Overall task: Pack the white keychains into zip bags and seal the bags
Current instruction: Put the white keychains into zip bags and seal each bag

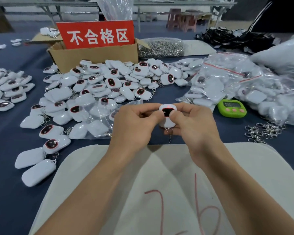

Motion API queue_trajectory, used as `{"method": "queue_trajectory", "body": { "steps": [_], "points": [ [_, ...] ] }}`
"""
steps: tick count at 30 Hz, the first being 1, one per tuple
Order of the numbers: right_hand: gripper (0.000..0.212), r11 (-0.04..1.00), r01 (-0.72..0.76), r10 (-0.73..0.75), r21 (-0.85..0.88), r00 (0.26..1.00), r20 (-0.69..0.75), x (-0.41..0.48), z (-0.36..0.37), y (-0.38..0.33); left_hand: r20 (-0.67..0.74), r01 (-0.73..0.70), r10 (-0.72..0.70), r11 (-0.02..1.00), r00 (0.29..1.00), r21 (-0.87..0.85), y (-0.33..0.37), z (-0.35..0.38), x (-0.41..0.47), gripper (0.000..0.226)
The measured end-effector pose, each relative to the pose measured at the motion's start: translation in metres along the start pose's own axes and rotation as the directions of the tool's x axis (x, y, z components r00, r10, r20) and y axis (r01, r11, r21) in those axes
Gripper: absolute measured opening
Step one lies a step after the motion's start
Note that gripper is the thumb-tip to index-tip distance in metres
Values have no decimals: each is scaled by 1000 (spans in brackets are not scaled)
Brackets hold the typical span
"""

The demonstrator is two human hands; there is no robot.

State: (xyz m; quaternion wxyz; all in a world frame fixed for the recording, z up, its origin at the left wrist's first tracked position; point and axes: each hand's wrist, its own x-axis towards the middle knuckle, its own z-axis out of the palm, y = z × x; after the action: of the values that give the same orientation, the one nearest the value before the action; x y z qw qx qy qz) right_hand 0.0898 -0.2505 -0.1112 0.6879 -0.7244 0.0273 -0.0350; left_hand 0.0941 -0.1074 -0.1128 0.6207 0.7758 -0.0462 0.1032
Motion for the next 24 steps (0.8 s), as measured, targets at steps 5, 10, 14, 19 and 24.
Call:
{"method": "queue_trajectory", "body": {
  "steps": [5,10,14,19,24],
  "points": [
    [31,997,41,-40,-59,999,21,-3,3,-2,-81,-12,13,1000,997,23,3,1,-2,30],
    [29,996,32,-31,-89,999,20,-4,6,1,-94,-18,27,995,995,102,-1,-1,-2,31],
    [28,995,48,-49,-91,999,-7,-5,7,2,-86,-26,34,996,996,88,-1,-1,-2,27],
    [27,995,64,-61,-76,997,38,-7,3,-2,-75,-1,3,1000,997,19,-2,-1,-2,26],
    [30,996,60,-57,-66,997,44,-6,-1,-1,-73,-8,9,1000,997,9,-3,-1,-2,22]
  ]
}}
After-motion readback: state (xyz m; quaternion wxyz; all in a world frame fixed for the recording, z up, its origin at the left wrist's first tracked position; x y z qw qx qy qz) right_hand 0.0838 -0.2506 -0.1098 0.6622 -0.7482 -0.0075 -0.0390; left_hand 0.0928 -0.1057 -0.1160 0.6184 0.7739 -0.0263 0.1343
